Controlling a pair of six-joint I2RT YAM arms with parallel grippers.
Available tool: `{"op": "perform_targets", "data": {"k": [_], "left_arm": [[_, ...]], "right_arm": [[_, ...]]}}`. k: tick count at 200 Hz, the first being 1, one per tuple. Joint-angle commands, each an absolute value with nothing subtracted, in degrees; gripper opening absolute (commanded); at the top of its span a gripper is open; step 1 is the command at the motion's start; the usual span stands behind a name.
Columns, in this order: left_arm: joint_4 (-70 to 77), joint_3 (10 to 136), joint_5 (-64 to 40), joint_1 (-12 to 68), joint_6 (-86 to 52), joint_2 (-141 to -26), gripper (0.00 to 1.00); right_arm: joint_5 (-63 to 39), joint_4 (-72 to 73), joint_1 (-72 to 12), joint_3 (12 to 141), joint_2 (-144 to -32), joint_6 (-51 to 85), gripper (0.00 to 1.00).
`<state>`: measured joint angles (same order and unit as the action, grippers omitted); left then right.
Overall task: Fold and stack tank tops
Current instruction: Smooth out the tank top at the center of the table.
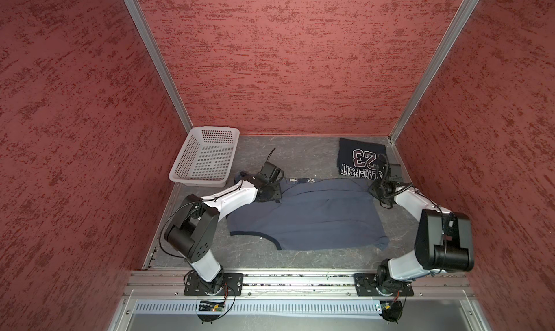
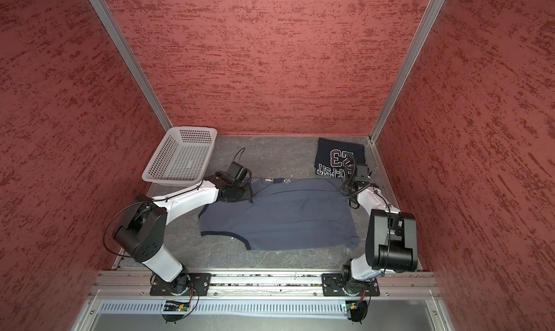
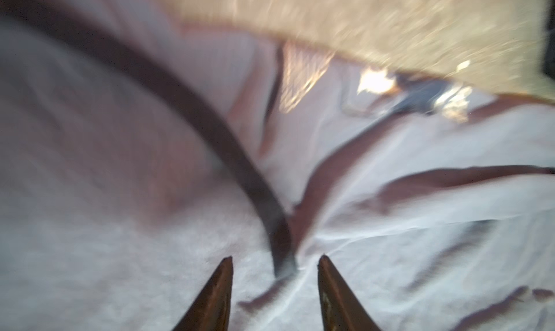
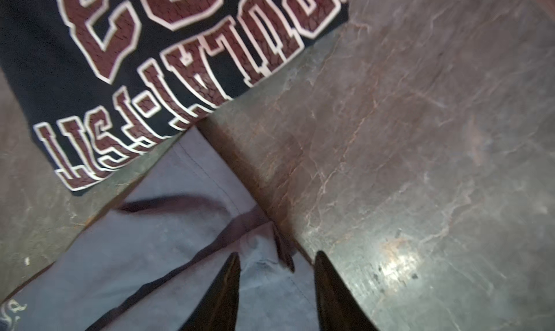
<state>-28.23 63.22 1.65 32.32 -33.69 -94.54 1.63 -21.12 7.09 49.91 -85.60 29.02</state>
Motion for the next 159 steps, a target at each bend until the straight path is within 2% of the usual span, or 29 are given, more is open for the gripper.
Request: {"op": "perform_targets", "data": {"k": [1,58,114,159], "left_arm": [[-27.89,67.74,0.82,32.82,-31.91,-95.25,0.50],[-27.65,74.50,-5.91,35.09,-33.53,-107.42,0.52],[-28.48,66.77,-5.09,34.15,-35.48,-104.17,0.54],[-29.19,67.88,-5.58,27.75,-35.41,-100.72,0.56]], "right_arm": [[-0.20,-21.58,4.20,53.94,-85.22,28.22,0.49],[-4.23,-21.83,0.85,55.85,-93.68,29.44,0.51],[0.72,-24.01,1.49,49.97,-93.94,30.91,0.50],[5.20,-24.30,2.19,50.40,-94.45,31.09,0.49]]}}
